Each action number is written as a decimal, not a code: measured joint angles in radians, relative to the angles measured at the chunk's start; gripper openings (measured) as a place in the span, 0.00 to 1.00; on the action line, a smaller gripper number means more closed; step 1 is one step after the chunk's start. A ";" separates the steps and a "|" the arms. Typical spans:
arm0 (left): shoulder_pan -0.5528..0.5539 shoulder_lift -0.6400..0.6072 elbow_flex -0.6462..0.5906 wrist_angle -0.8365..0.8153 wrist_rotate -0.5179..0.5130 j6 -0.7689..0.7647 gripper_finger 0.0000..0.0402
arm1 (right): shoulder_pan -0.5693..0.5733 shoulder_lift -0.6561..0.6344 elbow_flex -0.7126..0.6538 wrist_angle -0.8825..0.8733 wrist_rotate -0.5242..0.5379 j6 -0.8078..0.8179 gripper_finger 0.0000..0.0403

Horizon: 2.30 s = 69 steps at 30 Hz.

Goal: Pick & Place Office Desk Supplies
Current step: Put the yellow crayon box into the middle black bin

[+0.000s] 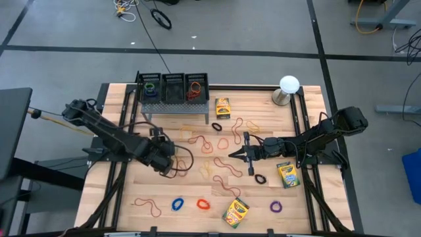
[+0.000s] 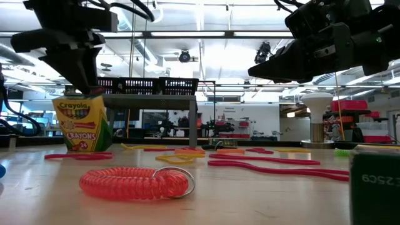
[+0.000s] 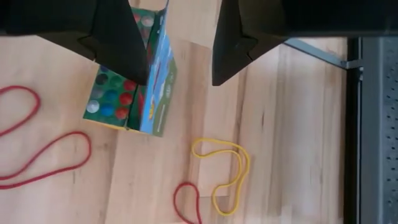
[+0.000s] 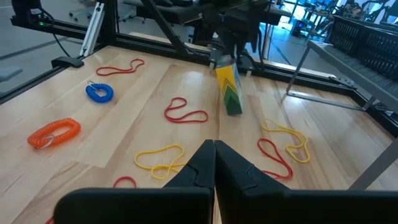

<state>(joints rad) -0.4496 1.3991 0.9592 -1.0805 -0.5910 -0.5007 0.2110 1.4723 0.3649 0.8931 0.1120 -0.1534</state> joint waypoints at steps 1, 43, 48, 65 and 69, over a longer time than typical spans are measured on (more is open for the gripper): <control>0.005 0.000 0.000 0.000 0.000 0.011 0.47 | 0.000 0.000 0.000 0.000 -0.001 0.000 0.01; 0.224 -0.197 0.219 -0.218 0.004 0.414 0.01 | 0.000 0.000 0.000 -0.001 -0.004 -0.001 0.01; 0.303 -0.197 0.359 -0.237 -0.022 0.559 0.01 | 0.000 0.000 0.000 -0.001 -0.004 0.006 0.01; 0.750 -0.130 0.698 -0.112 0.009 1.100 0.01 | 0.000 0.000 0.000 0.009 -0.003 0.010 0.01; 0.862 -0.080 0.722 -0.065 0.065 1.190 0.01 | 0.000 0.000 0.000 0.009 -0.003 0.010 0.01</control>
<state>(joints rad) 0.4129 1.3190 1.6814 -1.1458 -0.5257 0.6892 0.2110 1.4723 0.3649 0.9016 0.1089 -0.1432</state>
